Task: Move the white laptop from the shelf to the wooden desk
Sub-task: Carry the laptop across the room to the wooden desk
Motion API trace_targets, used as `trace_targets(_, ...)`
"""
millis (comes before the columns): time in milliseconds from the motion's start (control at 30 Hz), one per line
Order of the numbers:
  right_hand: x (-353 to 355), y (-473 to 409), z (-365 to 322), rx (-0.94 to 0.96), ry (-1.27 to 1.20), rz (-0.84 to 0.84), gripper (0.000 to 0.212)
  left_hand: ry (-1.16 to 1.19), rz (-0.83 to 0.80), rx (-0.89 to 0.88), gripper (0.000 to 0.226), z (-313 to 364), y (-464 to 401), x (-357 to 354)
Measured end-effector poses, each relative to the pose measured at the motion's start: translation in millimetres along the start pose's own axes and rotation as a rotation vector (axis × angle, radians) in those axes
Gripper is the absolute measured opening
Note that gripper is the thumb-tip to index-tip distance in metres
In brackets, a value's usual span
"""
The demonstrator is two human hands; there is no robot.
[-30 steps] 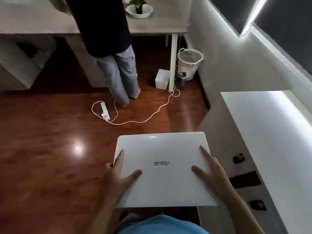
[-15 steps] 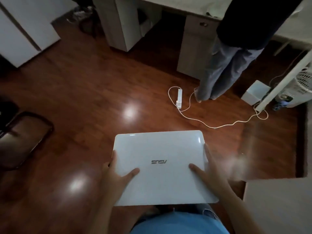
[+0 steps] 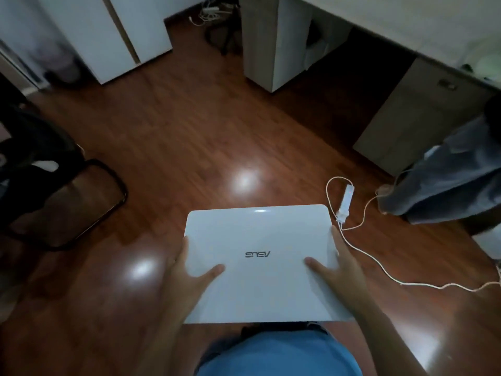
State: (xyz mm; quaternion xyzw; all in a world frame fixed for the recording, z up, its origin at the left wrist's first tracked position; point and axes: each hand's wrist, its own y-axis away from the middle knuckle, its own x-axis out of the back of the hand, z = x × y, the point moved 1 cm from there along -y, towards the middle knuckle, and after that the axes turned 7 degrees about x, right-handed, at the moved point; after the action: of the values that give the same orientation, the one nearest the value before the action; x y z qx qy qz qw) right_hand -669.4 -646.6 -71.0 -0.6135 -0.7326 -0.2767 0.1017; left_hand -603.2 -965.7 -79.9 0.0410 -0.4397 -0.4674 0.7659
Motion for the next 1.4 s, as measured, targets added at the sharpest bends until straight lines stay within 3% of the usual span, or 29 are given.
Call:
trace_targets(433,-55,-292,-119,-0.004,0.038,-0.077,0.100,-0.030,-0.024,0.029,0.120,140,-270,50)
trace_targets(767,-81,-478,-221,-0.072,-0.002,0.092,0.094,-0.099,-0.089,-0.113,0.113,294,-479,105)
trace_targets(1000,-74,-634,-242,-0.133,-0.161,0.171,0.091,-0.103,-0.129,-0.143,0.111,411,-613,75)
trace_targets(1400,18,-867,-303,-0.143,-0.280,0.289,0.077,-0.164,-0.214,-0.276,0.112,654,-789,21)
